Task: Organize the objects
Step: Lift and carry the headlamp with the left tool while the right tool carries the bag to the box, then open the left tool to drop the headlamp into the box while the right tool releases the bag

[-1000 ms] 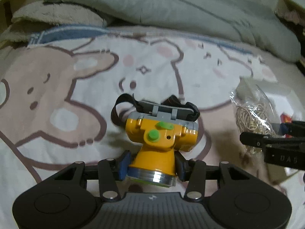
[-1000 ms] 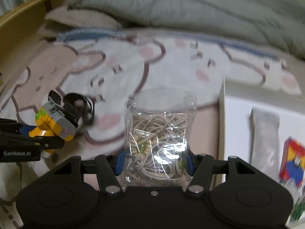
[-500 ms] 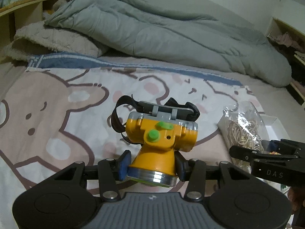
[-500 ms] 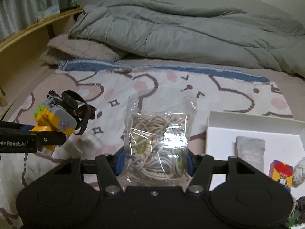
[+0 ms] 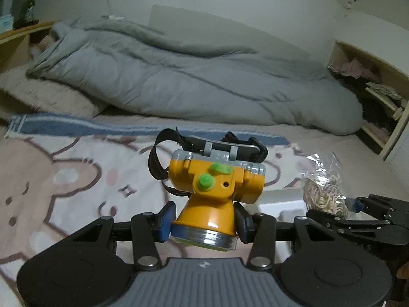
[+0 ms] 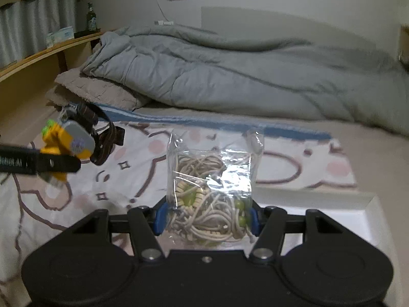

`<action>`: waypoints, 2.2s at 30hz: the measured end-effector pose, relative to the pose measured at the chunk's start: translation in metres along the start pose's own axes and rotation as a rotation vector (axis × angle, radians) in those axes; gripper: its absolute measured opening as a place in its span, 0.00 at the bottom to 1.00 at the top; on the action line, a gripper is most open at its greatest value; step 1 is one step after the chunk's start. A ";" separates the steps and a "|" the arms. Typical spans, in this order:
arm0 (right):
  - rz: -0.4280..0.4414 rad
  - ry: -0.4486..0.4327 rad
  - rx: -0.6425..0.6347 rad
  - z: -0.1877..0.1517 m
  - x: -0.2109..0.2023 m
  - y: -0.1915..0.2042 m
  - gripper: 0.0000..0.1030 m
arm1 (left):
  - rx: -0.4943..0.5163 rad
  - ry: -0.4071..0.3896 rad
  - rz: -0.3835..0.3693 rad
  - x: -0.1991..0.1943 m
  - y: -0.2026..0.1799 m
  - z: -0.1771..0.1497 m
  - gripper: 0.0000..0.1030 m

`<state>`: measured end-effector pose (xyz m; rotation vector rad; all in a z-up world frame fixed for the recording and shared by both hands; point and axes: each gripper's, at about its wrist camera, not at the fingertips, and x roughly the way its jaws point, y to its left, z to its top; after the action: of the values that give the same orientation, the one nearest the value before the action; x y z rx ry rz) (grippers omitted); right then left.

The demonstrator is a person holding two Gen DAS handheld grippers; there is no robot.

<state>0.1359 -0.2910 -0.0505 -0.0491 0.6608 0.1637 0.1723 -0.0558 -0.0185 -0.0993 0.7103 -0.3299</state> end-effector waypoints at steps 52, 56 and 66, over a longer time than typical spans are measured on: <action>-0.128 0.248 0.058 -0.091 0.075 -0.233 0.58 | 0.584 0.278 -0.308 0.217 -0.224 -0.021 0.56; -0.129 0.252 0.055 -0.092 0.075 -0.232 0.59 | 0.720 0.338 -0.220 0.231 -0.244 -0.032 0.52; -0.126 0.261 0.039 -0.090 0.079 -0.229 0.59 | 0.903 0.365 -0.107 0.260 -0.264 -0.050 0.44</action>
<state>0.1810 -0.5149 -0.1712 -0.0752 0.9189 0.0227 0.2545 -0.3892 -0.1654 0.7992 0.8580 -0.7556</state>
